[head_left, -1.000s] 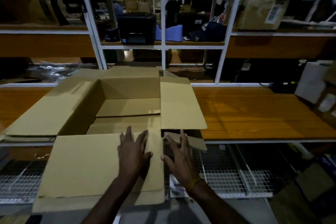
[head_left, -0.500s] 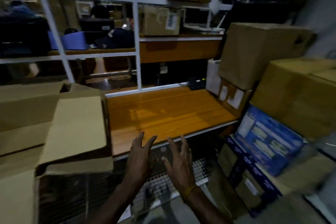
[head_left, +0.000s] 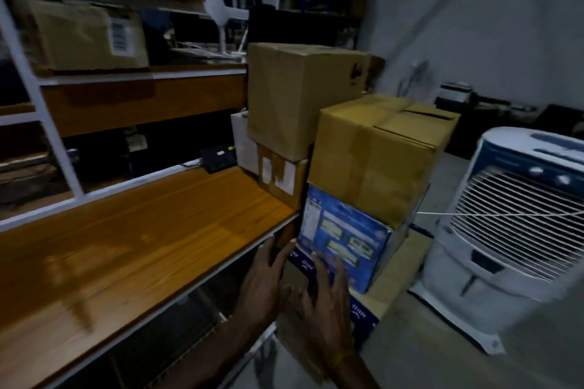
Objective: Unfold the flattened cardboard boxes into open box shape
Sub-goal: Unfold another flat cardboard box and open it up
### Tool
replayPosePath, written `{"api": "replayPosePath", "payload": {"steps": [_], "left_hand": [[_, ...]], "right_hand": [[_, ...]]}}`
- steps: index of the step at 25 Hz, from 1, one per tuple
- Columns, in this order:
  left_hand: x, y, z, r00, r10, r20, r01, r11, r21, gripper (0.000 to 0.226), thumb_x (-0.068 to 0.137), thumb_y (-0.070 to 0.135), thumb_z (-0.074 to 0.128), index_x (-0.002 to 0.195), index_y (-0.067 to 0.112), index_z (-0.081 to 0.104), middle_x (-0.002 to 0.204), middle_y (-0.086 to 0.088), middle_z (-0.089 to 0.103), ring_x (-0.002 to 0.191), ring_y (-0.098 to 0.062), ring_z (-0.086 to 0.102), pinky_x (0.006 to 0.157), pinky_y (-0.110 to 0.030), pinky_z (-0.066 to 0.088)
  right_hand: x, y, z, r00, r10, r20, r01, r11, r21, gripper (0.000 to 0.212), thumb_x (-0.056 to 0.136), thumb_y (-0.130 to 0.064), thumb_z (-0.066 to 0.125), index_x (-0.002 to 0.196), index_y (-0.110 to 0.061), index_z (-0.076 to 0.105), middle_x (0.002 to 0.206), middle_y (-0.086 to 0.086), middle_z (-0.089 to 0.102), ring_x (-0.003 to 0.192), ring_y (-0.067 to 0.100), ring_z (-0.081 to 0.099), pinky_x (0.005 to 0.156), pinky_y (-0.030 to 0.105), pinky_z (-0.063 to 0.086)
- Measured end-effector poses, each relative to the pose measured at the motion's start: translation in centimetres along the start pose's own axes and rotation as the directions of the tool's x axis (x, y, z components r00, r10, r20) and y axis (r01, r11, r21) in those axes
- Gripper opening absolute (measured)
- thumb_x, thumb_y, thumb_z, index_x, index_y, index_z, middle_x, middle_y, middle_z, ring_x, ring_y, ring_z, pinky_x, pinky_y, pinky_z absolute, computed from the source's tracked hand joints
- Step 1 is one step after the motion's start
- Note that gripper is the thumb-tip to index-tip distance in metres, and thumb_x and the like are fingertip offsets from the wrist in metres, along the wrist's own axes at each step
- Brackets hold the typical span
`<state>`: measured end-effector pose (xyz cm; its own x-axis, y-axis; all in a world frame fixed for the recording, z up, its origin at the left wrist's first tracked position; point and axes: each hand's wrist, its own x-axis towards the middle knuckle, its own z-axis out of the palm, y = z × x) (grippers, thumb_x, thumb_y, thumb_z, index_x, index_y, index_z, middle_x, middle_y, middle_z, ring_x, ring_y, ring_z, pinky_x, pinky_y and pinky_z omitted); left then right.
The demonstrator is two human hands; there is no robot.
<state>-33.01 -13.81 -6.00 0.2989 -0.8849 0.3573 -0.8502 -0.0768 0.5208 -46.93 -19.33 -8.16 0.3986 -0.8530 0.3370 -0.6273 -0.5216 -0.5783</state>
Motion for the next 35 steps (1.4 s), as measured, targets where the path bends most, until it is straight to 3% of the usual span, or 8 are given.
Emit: {"api": "replayPosePath", "payload": {"steps": [2,7,14,19,24,29,32,35], "left_hand": [[3.5,0.3,1.8,0.999,0.032,0.022,-0.030,0.995,-0.098,0.080,0.091,0.022,0.067,0.155,0.035,0.020,0.164,0.001,0.003,0.149,-0.024,0.021,0.115,-0.029,0.028],[13.6,-2.0,6.6,0.972,0.231,0.030,-0.226,0.966,-0.126,0.094,0.089,0.024,0.072,0.152,0.051,0.008,0.165,0.000,-0.011,0.151,-0.021,0.008,0.102,-0.040,0.049],[26.6,-5.1,10.1,0.974,0.228,0.006,-0.226,0.968,-0.106,0.098,0.086,0.044,0.071,0.152,0.053,-0.001,0.164,-0.012,-0.014,0.146,-0.035,0.025,0.083,-0.038,0.056],[32.2,-8.3,12.5,0.959,0.283,-0.019,-0.283,0.948,-0.143,0.081,0.086,0.077,0.035,0.155,0.043,0.010,0.163,-0.018,-0.003,0.148,-0.037,0.015,0.092,-0.047,0.051],[33.9,-8.7,12.9,0.952,0.303,-0.037,-0.299,0.897,-0.325,0.092,0.084,0.063,0.059,0.157,0.038,0.008,0.155,-0.017,0.018,0.136,-0.034,0.033,0.104,-0.044,0.039],[32.9,-9.4,13.8,0.946,0.314,-0.083,-0.325,0.921,-0.215,0.098,0.083,0.044,0.070,0.155,0.044,0.004,0.152,-0.027,0.021,0.132,-0.047,0.037,0.095,-0.058,0.048],[32.0,-8.9,13.3,0.943,0.314,-0.112,-0.331,0.921,-0.207,0.081,0.090,0.057,0.053,0.156,0.042,0.007,0.150,-0.027,0.024,0.131,-0.044,0.037,0.098,-0.056,0.046],[29.9,-7.4,11.7,0.921,0.308,-0.238,-0.357,0.912,-0.202,0.087,0.088,0.037,0.067,0.156,0.040,0.011,0.150,-0.027,0.025,0.133,-0.044,0.035,0.099,-0.053,0.044]], "right_hand": [[2.4,2.4,-0.1,0.999,0.032,-0.032,-0.033,0.999,-0.029,0.066,0.092,-0.062,0.041,0.152,-0.042,0.022,0.164,0.010,0.006,0.149,0.034,0.016,0.112,0.054,0.035],[9.3,7.5,0.1,0.977,0.091,-0.193,-0.118,0.984,-0.135,0.090,0.073,-0.021,0.086,0.147,-0.030,0.036,0.159,0.019,0.017,0.141,0.043,0.032,0.101,0.058,0.046],[18.1,11.7,0.5,0.897,0.261,-0.358,-0.323,0.938,-0.126,0.099,0.075,-0.025,0.085,0.152,-0.041,0.025,0.162,0.021,-0.015,0.149,0.039,-0.001,0.111,0.062,0.027],[20.8,14.3,-0.3,0.856,0.215,-0.469,-0.274,0.960,-0.060,0.098,0.078,-0.014,0.082,0.154,-0.037,0.024,0.161,0.017,-0.021,0.150,0.030,-0.002,0.100,0.061,0.042],[21.7,15.1,-0.2,0.846,0.202,-0.494,-0.265,0.962,-0.061,0.108,0.081,-0.012,0.079,0.151,-0.054,0.008,0.160,0.012,0.001,0.143,0.042,0.026,0.101,0.062,0.045],[20.7,15.3,0.2,0.830,0.184,-0.527,-0.271,0.958,-0.093,0.122,0.073,-0.008,0.085,0.151,-0.052,0.002,0.155,0.020,0.013,0.138,0.047,0.031,0.104,0.061,0.041],[20.0,14.8,-0.2,0.831,0.163,-0.531,-0.262,0.958,-0.116,0.122,0.073,-0.009,0.085,0.152,-0.050,0.002,0.154,0.021,0.015,0.137,0.048,0.032,0.103,0.060,0.041],[18.8,14.2,-1.2,0.808,0.129,-0.574,-0.253,0.957,-0.141,0.122,0.068,-0.011,0.088,0.154,-0.045,0.008,0.151,0.023,0.019,0.134,0.049,0.033,0.102,0.063,0.039]]}}
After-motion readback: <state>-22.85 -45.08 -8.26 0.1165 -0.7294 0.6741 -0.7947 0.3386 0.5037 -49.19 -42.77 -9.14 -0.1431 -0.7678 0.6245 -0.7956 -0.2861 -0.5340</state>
